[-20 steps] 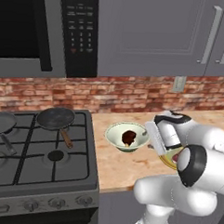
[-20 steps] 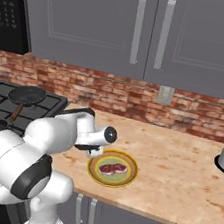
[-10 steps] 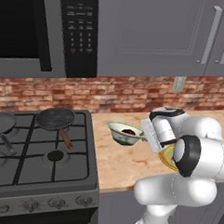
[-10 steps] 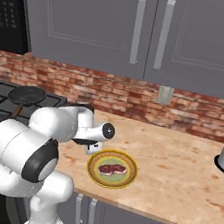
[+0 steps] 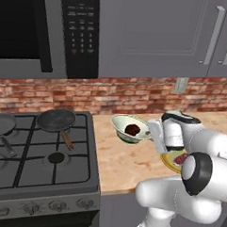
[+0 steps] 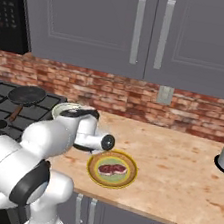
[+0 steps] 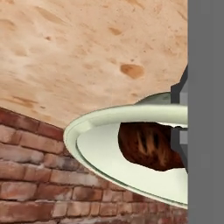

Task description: Place one of the steaks on the plate and the other in the bowl. Then place the bowl in the fridge.

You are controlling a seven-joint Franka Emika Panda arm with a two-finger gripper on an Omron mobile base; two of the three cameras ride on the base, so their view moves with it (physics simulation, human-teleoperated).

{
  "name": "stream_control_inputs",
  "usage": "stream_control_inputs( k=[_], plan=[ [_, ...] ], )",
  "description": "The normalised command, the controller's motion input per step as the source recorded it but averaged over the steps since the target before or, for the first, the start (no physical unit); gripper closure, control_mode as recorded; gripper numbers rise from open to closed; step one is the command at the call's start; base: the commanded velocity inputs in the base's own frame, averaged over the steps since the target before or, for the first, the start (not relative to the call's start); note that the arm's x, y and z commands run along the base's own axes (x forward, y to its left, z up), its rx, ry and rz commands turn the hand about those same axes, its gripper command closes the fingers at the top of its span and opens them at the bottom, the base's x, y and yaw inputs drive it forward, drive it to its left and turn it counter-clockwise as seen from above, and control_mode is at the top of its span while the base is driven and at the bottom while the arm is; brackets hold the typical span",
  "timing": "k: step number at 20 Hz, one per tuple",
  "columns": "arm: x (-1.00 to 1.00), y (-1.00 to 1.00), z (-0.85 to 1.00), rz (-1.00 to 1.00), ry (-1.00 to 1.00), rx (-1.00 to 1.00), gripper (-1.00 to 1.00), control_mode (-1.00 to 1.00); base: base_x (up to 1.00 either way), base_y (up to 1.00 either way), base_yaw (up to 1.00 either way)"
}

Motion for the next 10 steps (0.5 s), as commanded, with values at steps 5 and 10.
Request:
stream_control_inputs(
  k=[5, 10],
  plan=[
    [-0.48, -0.28, 0.43, 0.07, -0.38, -0.03, 1.0, -1.0, 0.0, 0.0, 0.0],
    [-0.44, -0.66, 0.63, 0.01, 0.01, 0.0, 1.0, -1.0, 0.0, 0.0, 0.0]
  ],
)
